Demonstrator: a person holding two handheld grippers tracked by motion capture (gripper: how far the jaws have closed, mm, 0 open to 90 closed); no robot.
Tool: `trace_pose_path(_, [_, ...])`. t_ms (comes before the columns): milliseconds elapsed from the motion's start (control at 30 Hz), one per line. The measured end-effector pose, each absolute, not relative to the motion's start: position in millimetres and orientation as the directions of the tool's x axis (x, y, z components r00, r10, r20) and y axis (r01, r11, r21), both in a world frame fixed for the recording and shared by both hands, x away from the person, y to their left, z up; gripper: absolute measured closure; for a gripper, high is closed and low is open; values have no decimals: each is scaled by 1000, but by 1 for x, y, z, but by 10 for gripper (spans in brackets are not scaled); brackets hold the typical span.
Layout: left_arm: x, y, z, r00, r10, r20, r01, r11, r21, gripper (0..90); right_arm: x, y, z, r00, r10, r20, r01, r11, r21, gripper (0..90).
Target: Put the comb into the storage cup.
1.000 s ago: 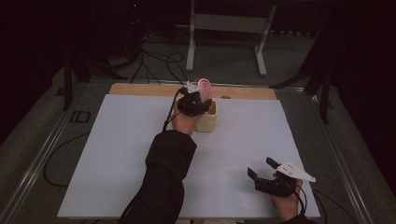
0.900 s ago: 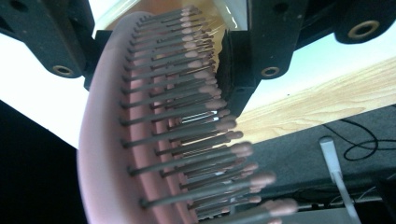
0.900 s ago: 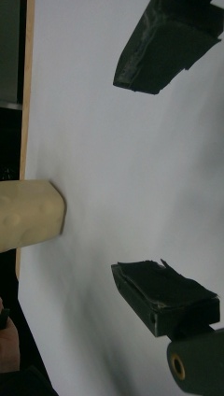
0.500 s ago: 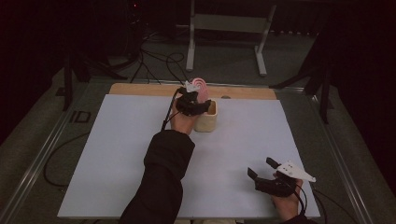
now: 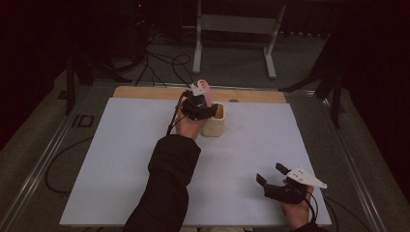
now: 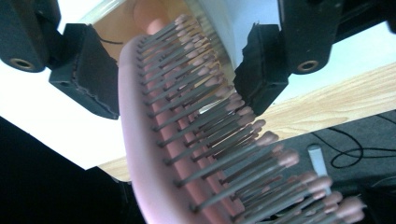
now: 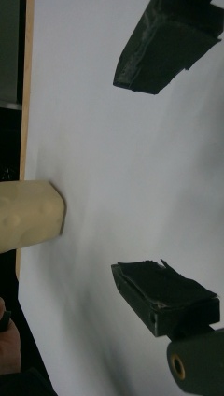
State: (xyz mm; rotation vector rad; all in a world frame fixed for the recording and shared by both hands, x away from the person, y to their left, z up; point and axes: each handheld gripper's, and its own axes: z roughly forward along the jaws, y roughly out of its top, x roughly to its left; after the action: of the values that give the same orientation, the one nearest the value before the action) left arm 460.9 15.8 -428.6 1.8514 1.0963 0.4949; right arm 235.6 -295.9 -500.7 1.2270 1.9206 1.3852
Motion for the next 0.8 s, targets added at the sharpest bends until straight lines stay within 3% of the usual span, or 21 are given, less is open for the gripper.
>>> trace_pose_path(800, [460, 29, -437, 456, 880, -132, 512, -138, 848, 154, 235, -295, -501, -490, 863, 122, 389, 91, 917, 93])
